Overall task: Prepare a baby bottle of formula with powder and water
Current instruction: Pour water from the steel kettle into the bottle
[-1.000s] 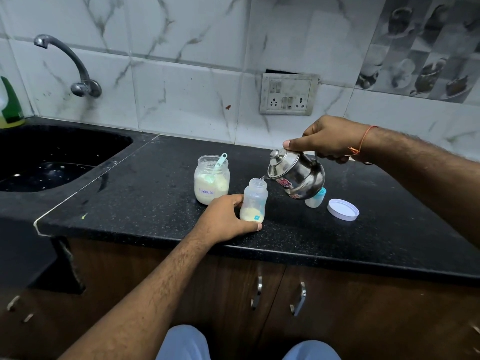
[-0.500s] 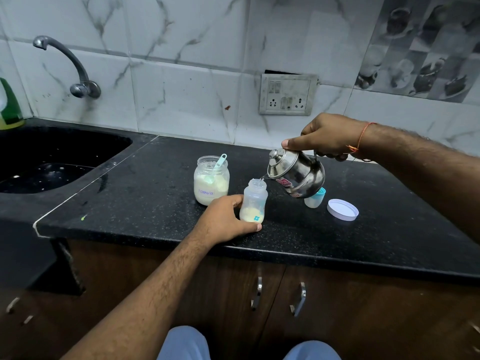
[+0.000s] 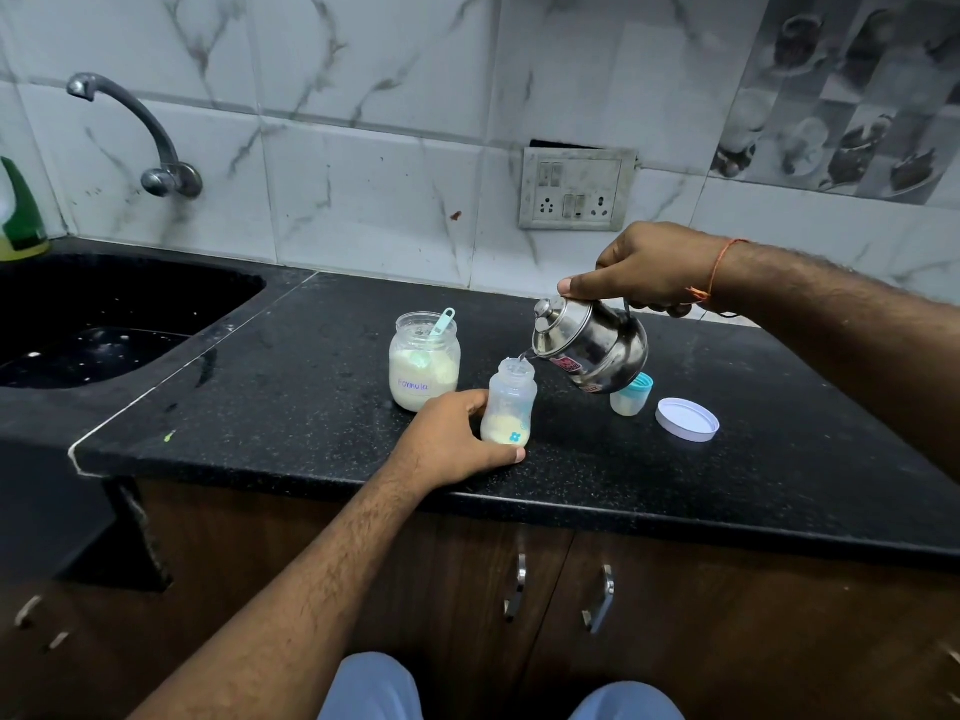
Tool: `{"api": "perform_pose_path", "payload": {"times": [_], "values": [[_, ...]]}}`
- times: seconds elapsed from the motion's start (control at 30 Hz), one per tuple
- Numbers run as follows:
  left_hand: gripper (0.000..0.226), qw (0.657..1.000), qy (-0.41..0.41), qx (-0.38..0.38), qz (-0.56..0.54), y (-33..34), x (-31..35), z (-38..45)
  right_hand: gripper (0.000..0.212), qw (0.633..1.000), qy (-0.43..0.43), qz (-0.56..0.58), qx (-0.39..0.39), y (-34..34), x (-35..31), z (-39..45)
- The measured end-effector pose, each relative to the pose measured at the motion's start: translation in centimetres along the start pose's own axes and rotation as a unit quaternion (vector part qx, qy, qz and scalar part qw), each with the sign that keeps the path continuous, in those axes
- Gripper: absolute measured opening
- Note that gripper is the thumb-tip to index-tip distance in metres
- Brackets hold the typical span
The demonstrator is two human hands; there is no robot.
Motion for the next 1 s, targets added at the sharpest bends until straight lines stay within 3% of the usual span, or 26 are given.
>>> {"api": "perform_pose_path", "payload": {"times": [1.0], "values": [[0.054, 1.0, 0.006, 0.0, -0.012, 0.03, -0.11, 0.0, 0.057, 0.997, -0.038, -0.07, 0.006, -0.42, -0.91, 0.35]]}}
Point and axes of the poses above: each hand's wrist, its own z-axis towards the middle knuckle, its own y-axis out of the palm, x = y × z, the point moved 1 cm from there along z, towards the middle knuckle, and after that the axes turned 15 degrees about x, right-handed, at the moved point
